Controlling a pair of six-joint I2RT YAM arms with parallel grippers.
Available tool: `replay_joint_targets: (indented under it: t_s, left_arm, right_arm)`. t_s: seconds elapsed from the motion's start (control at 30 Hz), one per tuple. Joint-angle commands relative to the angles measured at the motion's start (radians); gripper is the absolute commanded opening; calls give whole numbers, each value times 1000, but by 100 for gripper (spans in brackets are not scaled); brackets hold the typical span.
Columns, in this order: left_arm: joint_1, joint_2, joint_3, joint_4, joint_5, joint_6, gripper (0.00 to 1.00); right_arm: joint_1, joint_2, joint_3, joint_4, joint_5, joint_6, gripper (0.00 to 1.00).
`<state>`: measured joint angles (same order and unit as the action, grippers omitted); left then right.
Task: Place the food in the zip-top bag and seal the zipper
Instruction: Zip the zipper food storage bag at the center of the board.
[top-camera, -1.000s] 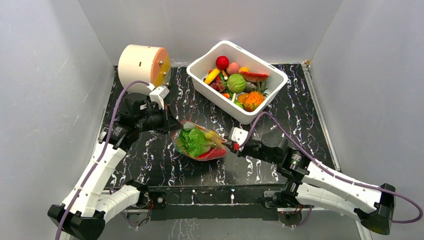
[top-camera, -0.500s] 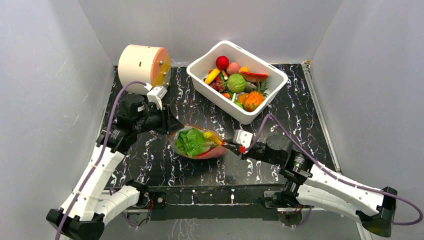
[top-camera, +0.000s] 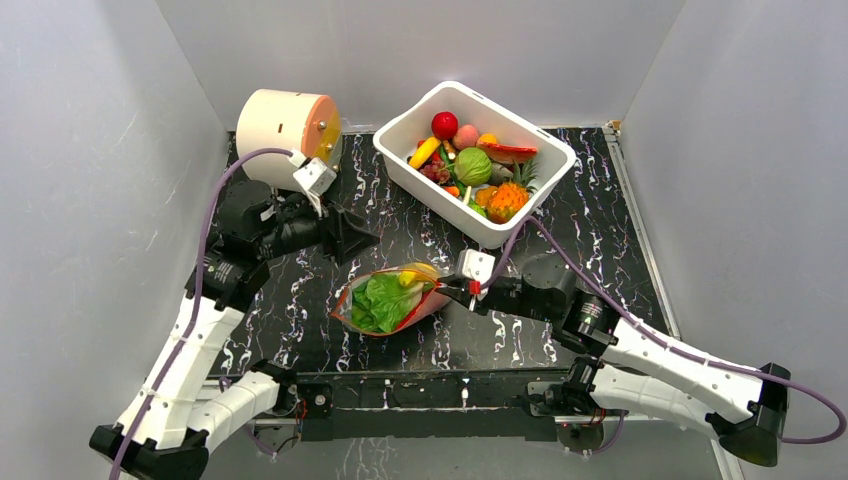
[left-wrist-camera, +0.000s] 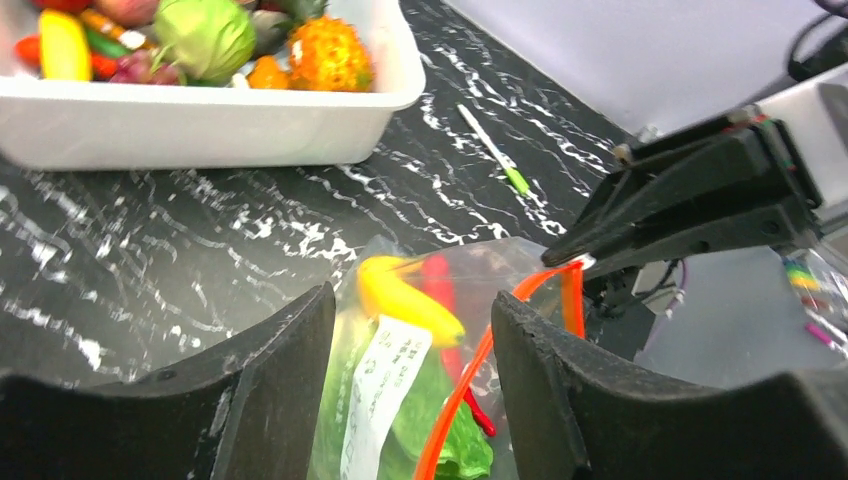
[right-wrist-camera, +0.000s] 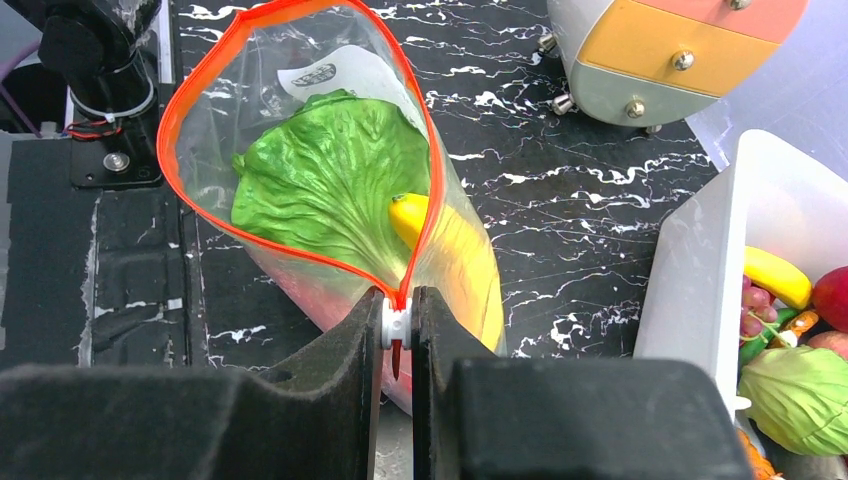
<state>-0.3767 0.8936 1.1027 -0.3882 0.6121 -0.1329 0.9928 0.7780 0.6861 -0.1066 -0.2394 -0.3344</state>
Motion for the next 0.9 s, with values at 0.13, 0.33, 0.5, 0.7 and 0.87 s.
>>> replay_joint_targets:
  t_s: [0.13,0.33,0.5,0.7,0.87]
  left_arm:
    - [-7,15,-43,222,301,42,56]
    - [-80,31,-70,175,328,168,63]
    - [-198,82,-67,96,258,300,71]
    - [-302,154,-60,110,179,347,71]
    - [-376,200,-61,114,133,371,68]
  right_arm:
    - [0,37,86,94,6,91,0]
    - [0,77,118,85,26,131,0]
    - [0,67,115,106,19,141,0]
    - [0,74,127,105,27,154,0]
    - [-1,94,152,81,50,177,0]
